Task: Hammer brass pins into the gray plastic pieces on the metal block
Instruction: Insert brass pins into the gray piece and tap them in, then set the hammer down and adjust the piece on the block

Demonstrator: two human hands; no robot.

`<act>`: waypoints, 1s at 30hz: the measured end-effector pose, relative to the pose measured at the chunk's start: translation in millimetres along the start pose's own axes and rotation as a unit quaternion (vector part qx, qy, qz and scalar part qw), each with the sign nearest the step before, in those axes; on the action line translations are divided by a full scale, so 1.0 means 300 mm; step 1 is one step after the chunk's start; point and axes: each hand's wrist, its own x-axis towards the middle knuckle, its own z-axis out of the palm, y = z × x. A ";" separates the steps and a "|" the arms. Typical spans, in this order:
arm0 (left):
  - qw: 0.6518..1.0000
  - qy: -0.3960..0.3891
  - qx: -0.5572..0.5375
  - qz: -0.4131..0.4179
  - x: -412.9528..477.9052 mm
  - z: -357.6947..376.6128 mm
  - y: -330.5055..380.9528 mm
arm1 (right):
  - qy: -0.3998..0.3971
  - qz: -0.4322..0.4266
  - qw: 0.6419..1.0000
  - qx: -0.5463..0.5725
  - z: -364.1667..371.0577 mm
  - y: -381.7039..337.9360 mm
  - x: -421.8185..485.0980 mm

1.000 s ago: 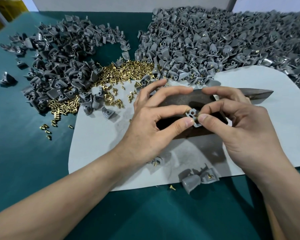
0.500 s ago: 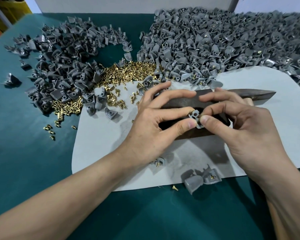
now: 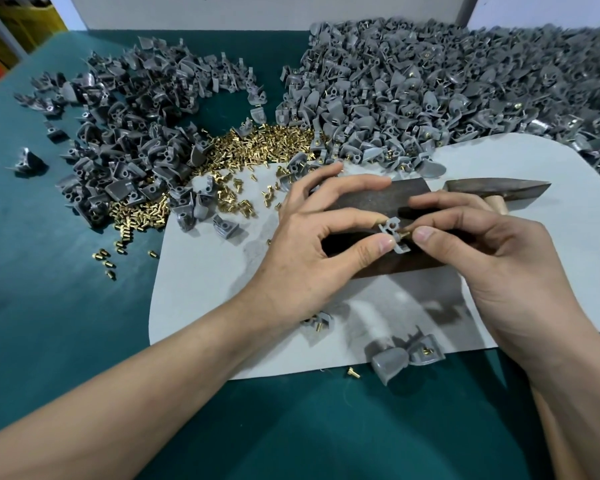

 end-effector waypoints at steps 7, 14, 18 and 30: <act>1.000 -0.001 -0.003 -0.001 0.000 0.000 -0.001 | 0.016 -0.013 0.999 -0.027 0.012 -0.002 -0.001; 0.999 0.023 -0.018 -0.020 -0.001 0.007 -0.008 | 0.172 -0.015 0.942 -0.289 -0.088 -0.001 0.000; 0.998 0.042 -0.003 -0.042 -0.005 0.010 -0.007 | 0.098 0.166 0.880 -0.435 -0.138 0.016 0.002; 0.993 0.070 -0.034 -0.093 -0.006 0.015 0.007 | 0.031 0.177 0.983 -0.036 -0.178 -0.169 -0.054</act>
